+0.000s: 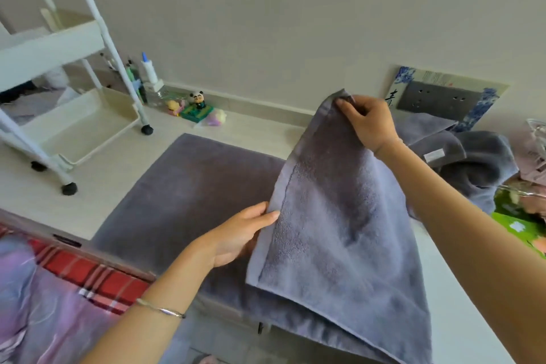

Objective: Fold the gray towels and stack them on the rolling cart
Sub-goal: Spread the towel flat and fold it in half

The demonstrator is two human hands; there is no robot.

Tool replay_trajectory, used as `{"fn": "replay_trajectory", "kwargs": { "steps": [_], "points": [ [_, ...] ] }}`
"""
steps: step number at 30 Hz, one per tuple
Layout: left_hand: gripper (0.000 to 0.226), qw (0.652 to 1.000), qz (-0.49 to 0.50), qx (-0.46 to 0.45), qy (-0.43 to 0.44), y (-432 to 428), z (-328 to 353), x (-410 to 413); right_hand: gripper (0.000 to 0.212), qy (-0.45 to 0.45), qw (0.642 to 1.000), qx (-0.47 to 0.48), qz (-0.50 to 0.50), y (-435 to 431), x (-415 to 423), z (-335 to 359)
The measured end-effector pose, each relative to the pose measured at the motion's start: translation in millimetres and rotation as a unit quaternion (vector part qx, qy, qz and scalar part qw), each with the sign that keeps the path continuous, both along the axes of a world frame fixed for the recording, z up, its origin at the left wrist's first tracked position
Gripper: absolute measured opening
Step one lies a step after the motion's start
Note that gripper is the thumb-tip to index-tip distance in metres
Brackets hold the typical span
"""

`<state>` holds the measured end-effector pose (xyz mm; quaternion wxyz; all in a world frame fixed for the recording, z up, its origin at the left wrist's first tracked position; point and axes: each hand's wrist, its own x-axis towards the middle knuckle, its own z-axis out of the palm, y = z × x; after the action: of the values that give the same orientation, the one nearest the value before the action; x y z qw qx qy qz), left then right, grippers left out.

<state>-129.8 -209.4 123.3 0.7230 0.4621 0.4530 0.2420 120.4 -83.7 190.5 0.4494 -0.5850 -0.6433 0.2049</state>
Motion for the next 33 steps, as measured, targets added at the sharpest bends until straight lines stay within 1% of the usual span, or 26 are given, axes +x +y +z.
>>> {"fn": "replay_trajectory", "kwargs": {
  "steps": [1, 5, 10, 12, 14, 16, 17, 19, 21, 23, 25, 27, 31, 33],
  "points": [
    [0.025, 1.0, 0.004, 0.004, -0.003, 2, 9, -8, 0.037, 0.002, 1.0, 0.001, 0.005, 6, -12, 6],
    [0.025, 0.999, 0.025, 0.014, -0.027, 29, 35, -82, 0.044, 0.014, 0.999, 0.002, 0.034, 46, -98, 26],
    [0.027, 0.998, 0.047, 0.004, -0.033, 66, 36, -177, 0.041, 0.018, 0.997, -0.026, 0.068, 106, -195, 15],
    [0.025, 0.997, 0.069, -0.008, -0.025, 81, 22, -218, 0.042, 0.003, 0.995, -0.065, 0.079, 136, -238, -5],
    [0.024, 0.995, 0.093, -0.037, -0.006, 93, 2, -250, 0.034, -0.036, 0.989, -0.118, 0.086, 159, -269, -37],
    [0.024, 0.989, 0.12, -0.077, 0.042, 107, -40, -279, 0.023, -0.102, 0.976, -0.173, 0.081, 180, -294, -84],
    [0.022, 0.983, 0.131, -0.095, 0.082, 112, -60, -291, 0.025, -0.13, 0.967, -0.205, 0.075, 188, -303, -109],
    [0.006, 0.968, 0.122, -0.116, 0.184, 120, -102, -306, 0.032, -0.179, 0.94, -0.281, 0.067, 195, -314, -149],
    [0.019, 0.952, 0.1, -0.114, 0.267, 125, -126, -306, 0.035, -0.227, 0.917, -0.322, 0.065, 195, -312, -174],
    [0.024, 0.947, 0.071, -0.068, 0.305, 128, -128, -305, 0.033, -0.259, 0.911, -0.317, 0.053, 195, -309, -191],
    [0.031, 0.949, 0.061, -0.012, 0.309, 131, -123, -304, 0.032, -0.272, 0.917, -0.289, 0.027, 193, -304, -196],
    [0.031, 0.95, 0.057, 0.016, 0.306, 133, -123, -302, 0.031, -0.288, 0.918, -0.272, 0.012, 194, -300, -199],
    [0.024, 0.968, 0.043, -0.008, 0.246, 129, -125, -291, 0.036, -0.302, 0.916, -0.265, 0.017, 191, -292, -207],
    [0.022, 0.969, 0.035, 0.012, 0.244, 128, -126, -286, 0.037, -0.306, 0.916, -0.259, 0.015, 188, -290, -211]
  ]
}}
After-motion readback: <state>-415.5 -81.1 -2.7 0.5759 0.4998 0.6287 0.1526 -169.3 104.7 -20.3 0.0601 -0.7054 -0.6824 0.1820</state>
